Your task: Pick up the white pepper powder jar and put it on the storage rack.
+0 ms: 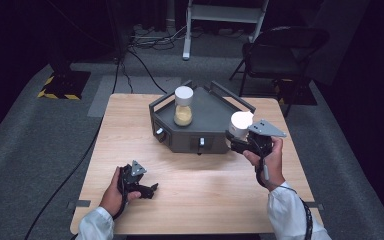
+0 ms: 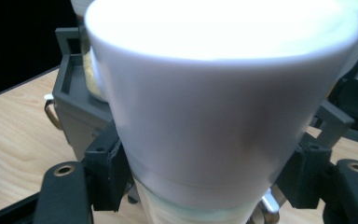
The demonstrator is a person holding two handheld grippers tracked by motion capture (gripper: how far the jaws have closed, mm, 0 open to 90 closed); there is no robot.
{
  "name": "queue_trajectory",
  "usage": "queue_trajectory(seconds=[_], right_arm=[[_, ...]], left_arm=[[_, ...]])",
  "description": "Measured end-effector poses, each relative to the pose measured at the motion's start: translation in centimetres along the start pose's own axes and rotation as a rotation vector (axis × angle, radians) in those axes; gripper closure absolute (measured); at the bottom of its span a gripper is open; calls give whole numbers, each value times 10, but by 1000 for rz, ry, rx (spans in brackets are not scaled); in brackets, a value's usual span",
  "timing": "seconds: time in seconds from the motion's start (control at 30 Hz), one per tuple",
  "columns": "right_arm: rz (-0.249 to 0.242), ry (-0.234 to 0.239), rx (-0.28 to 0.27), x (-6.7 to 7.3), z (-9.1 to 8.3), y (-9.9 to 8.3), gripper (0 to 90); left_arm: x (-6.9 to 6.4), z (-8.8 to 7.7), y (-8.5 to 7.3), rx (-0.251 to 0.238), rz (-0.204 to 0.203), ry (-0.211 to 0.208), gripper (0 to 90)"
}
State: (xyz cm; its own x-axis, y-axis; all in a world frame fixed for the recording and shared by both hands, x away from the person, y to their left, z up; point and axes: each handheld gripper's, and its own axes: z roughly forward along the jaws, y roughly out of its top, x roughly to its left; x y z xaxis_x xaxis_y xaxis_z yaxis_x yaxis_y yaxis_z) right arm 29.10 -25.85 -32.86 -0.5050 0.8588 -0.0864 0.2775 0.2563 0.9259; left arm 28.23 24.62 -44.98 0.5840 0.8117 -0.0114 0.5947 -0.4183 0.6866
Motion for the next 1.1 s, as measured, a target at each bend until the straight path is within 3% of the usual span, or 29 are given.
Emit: queue_trajectory(seconds=[0.47,1.1], right_arm=[[13,-28,-14,2,20,20,299],[46,-74,-27,-2,62,26,298]], left_arm=[[0,0,0,1,-2,0,0],[0,0,0,-1,2,0,0]])
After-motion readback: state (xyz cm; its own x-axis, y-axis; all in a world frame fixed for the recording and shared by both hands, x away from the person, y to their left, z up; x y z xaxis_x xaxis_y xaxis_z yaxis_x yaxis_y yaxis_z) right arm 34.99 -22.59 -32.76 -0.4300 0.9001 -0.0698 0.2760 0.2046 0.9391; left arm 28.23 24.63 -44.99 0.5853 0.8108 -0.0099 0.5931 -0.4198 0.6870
